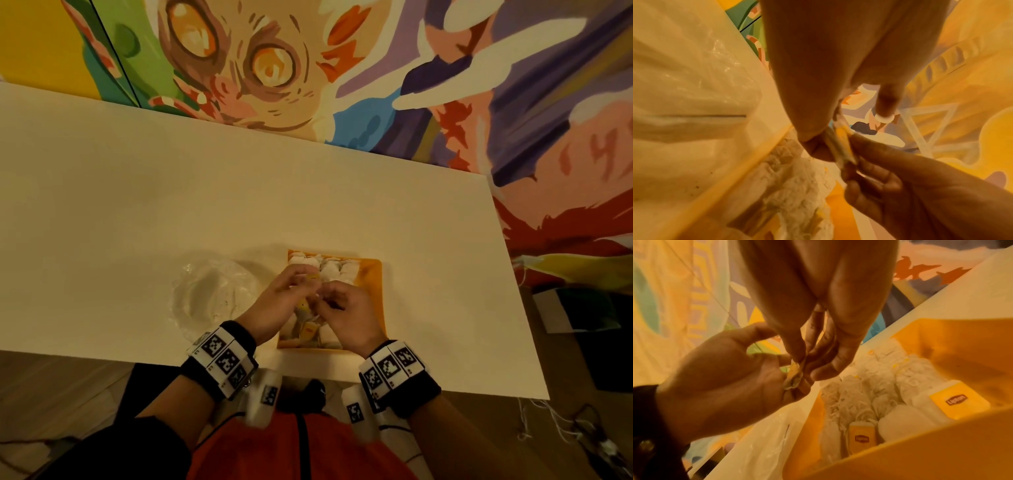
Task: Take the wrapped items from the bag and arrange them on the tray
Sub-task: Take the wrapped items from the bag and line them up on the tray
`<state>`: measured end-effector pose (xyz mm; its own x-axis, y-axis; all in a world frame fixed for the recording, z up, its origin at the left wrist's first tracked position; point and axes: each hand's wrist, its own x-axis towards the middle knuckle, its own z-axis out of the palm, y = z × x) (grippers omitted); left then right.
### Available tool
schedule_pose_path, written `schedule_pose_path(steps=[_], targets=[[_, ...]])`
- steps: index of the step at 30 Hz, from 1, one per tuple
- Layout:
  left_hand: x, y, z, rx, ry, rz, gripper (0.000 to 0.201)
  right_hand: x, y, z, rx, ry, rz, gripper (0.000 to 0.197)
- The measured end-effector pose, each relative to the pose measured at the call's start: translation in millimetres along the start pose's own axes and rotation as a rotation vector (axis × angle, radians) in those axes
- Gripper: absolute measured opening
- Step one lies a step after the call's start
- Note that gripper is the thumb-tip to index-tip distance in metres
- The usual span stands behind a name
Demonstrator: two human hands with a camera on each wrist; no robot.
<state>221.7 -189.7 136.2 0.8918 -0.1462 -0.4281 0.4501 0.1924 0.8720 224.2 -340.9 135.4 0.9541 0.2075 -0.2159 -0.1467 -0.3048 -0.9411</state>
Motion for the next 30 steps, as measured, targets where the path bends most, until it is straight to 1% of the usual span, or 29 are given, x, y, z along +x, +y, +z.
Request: schedule_pose_path(steps=[3,7,10,12,14,16,19,22,25,27,28,29,30], targets=[[-3,-6,-11,0.260,-0.045,0.091,0.021,0,0,-6,0.030,0.068,0.014,0.016],[-7,-4,-17,0.419,-0.049,0.250,0.009,2,-1,-9,0.013,0.155,0.006,0.012],[-9,2,-18,0.481,-0.020,0.324,0.007,3,-6,-10,0.004,0.136,-0.034,0.009],[-9,6,-19,0.509,0.025,0.349,0.004,3,-10,-10,0.029,0.108,-0.058,0.009],[-10,11,-18,0.540,0.068,0.370,0.008,3,-14,-12,0.045,0.087,-0.079,0.008],[-12,15,-16,0.567,0.086,0.401,0.006,4,-19,-15,0.057,0.073,-0.107,0.006],[-15,19,-10,0.621,0.113,0.426,0.003,7,-25,-24,0.090,0.071,-0.108,0.003],[-17,18,-7,0.658,0.127,0.427,0.006,10,-32,-32,0.137,0.054,-0.100,0.006],[-17,15,-8,0.677,0.146,0.428,0.006,17,-37,-37,0.172,0.085,-0.099,0.012],[-16,13,-7,0.671,0.159,0.423,0.006,19,-40,-41,0.165,0.106,-0.111,0.009],[-15,13,-7,0.670,0.169,0.421,0.007,20,-41,-43,0.138,0.083,-0.122,0.004],[-15,13,-6,0.670,0.174,0.422,0.008,19,-42,-44,0.092,0.030,-0.135,0.008],[-14,14,-5,0.668,0.169,0.429,0.009,17,-42,-45,0.037,-0.043,-0.144,0.018]])
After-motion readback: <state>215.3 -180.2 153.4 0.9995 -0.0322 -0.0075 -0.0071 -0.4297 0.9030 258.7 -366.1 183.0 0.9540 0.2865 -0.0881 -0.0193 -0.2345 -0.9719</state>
